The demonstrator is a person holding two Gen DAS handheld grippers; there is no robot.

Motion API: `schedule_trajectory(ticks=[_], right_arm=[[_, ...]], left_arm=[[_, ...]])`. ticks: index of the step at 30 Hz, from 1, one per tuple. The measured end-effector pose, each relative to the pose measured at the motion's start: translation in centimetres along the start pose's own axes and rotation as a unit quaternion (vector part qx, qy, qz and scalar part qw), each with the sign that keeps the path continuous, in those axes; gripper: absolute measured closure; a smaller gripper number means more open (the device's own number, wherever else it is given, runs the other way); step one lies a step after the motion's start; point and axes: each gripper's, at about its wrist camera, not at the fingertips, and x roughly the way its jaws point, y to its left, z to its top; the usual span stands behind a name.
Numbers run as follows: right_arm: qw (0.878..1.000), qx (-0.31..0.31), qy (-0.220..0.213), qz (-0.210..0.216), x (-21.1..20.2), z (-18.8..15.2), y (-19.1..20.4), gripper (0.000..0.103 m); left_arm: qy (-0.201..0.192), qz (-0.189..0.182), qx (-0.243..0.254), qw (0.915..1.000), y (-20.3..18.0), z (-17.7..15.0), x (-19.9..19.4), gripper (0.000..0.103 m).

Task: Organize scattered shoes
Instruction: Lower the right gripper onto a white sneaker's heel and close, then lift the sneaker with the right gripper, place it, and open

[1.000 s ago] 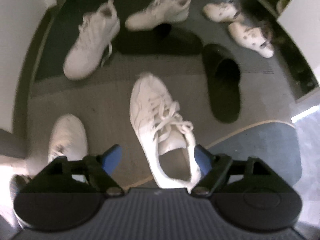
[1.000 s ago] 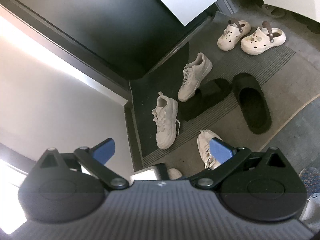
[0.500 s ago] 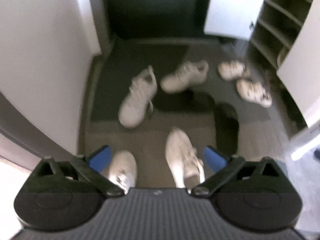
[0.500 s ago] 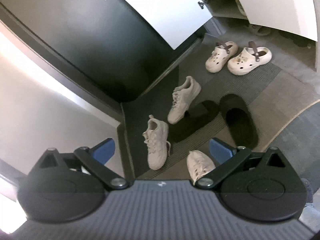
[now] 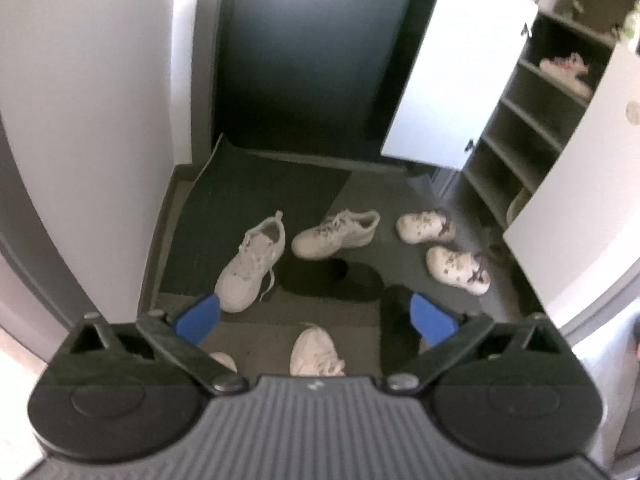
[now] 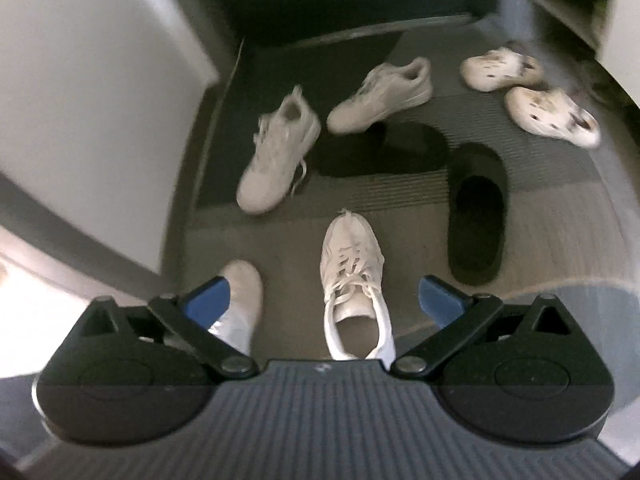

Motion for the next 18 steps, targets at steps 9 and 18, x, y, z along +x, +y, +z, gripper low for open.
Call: schedule_trajectory(ticks=[9, 18], right_arm=[[0.998, 0.035, 0.045, -0.024, 14.6, -3.4, -1.2, 0.0], [0.994, -0.025, 0.096, -0.05, 21.2, -6.3, -0.5, 0.0]], left_arm=[[-0.027, 0.037, -0.008, 0.9989, 4.3, 1.2, -0.6, 0.0], [0.002, 0.024, -0.041, 0.9989, 6.9, 1.5, 0.6, 0.0]])
